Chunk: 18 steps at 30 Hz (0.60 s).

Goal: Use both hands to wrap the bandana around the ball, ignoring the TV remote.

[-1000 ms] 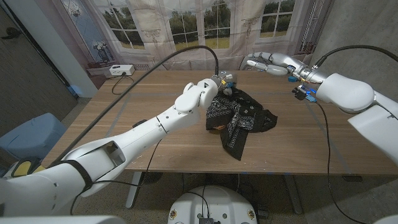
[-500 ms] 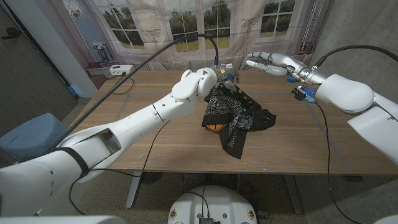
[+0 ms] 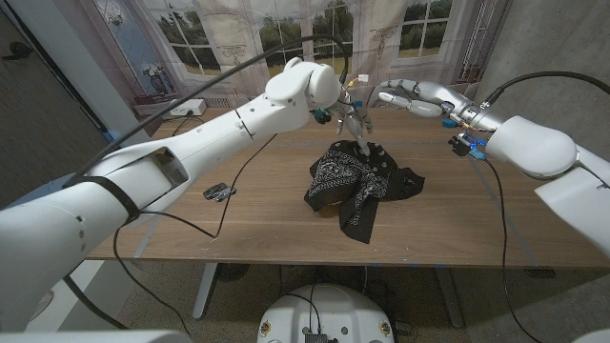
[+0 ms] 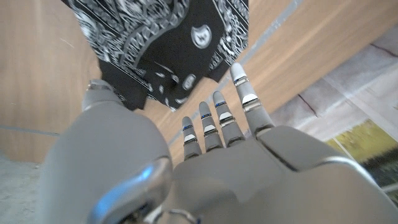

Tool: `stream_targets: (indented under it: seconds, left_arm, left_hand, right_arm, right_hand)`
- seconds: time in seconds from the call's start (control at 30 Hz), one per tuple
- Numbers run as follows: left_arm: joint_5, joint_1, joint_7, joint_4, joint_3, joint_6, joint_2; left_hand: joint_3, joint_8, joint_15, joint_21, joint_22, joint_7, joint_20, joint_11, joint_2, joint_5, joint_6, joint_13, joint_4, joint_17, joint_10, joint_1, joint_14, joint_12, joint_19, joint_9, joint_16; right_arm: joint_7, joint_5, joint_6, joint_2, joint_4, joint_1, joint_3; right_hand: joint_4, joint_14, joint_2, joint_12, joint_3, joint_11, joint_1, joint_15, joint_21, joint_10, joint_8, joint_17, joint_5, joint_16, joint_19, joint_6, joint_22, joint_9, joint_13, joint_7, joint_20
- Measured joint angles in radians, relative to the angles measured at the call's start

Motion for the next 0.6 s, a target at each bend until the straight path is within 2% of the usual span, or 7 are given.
stream_targets:
  seconds: [0.13, 0.2, 0.27, 0.4, 0.5, 0.6]
  left_arm:
    - [-0.045, -0.030, -0.078, -0.005, -0.005, -0.004, 0.008]
    - [-0.048, -0.044, -0.100, -0.014, 0.000, -0.001, 0.010]
    - [-0.050, -0.044, -0.136, -0.014, 0.000, 0.013, 0.010]
    - [-0.028, -0.104, -0.219, -0.067, 0.058, 0.064, 0.015]
    - [-0.012, -0.121, -0.271, -0.074, 0.086, 0.107, 0.011]
    - [-0.013, -0.162, -0.298, -0.073, 0.151, 0.136, 0.001]
  left_hand:
    - [0.000, 0.005, 0.008, -0.014, 0.000, -0.017, 0.000, -0.004, 0.027, 0.017, 0.029, -0.005, 0.000, -0.014, 0.004, 0.027, -0.023, -0.009, 0.000, -0.004, 0.004]
    - [0.000, -0.007, 0.019, -0.020, 0.000, -0.031, 0.000, 0.004, 0.035, 0.022, 0.007, -0.005, 0.000, -0.021, -0.004, 0.035, -0.035, -0.019, 0.000, -0.003, 0.004]
    - [0.000, -0.017, 0.028, -0.024, 0.000, -0.032, 0.000, 0.008, 0.041, 0.022, -0.013, -0.005, 0.000, -0.024, -0.016, 0.039, -0.043, -0.023, 0.000, -0.001, 0.004]
    - [0.000, -0.027, 0.031, -0.032, 0.000, -0.034, 0.000, 0.014, 0.062, 0.022, -0.035, -0.004, 0.000, -0.032, -0.024, 0.036, -0.047, -0.026, 0.000, -0.003, 0.012]
    - [0.000, -0.024, 0.013, -0.039, 0.000, -0.027, 0.004, 0.011, 0.080, 0.022, -0.012, -0.009, 0.000, -0.044, 0.022, 0.053, -0.009, -0.025, 0.008, -0.003, 0.031]
    - [0.000, -0.011, -0.021, -0.046, 0.000, -0.022, 0.002, -0.003, 0.099, 0.018, 0.037, -0.018, 0.000, -0.062, 0.088, 0.062, 0.060, -0.010, 0.039, -0.008, 0.054]
  right_arm:
    - [0.001, -0.002, 0.003, 0.006, -0.005, -0.009, 0.008]
    - [0.003, -0.003, 0.004, 0.009, -0.007, -0.014, 0.012]
    - [0.008, -0.003, 0.007, 0.012, -0.008, -0.018, 0.015]
    - [0.015, -0.004, 0.014, 0.019, -0.008, -0.025, 0.021]
    - [0.019, -0.004, 0.020, 0.024, -0.008, -0.031, 0.026]
    - [0.025, -0.002, 0.034, 0.028, -0.004, -0.035, 0.030]
  right_hand:
    - [0.004, 0.000, 0.003, 0.000, -0.004, 0.000, -0.002, 0.000, -0.006, 0.000, 0.000, 0.000, 0.000, 0.000, 0.000, 0.000, 0.000, 0.000, 0.000, 0.000, 0.000]
    - [0.004, 0.000, 0.002, 0.000, -0.004, 0.000, -0.003, 0.000, -0.006, 0.000, 0.000, 0.000, 0.000, 0.000, 0.000, 0.000, 0.000, 0.000, 0.000, 0.000, 0.000]
    - [0.004, 0.000, -0.001, 0.000, -0.004, 0.000, -0.006, 0.000, -0.006, 0.000, 0.000, 0.000, 0.000, 0.000, 0.000, 0.000, 0.000, 0.000, 0.000, 0.000, 0.000]
    - [0.004, 0.000, -0.001, 0.000, -0.004, 0.000, -0.006, 0.000, -0.006, 0.000, 0.000, 0.000, 0.000, 0.000, 0.000, 0.000, 0.000, 0.000, 0.000, 0.000, 0.000]
    - [0.008, 0.000, -0.001, 0.000, -0.008, 0.000, -0.006, 0.000, -0.006, 0.000, 0.000, 0.000, 0.000, 0.000, 0.000, 0.000, 0.000, 0.000, 0.000, 0.000, 0.000]
    - [0.008, 0.000, 0.003, 0.000, -0.008, 0.000, -0.010, 0.000, -0.006, 0.000, 0.000, 0.000, 0.000, 0.000, 0.000, 0.000, 0.000, 0.000, 0.000, 0.000, 0.000]
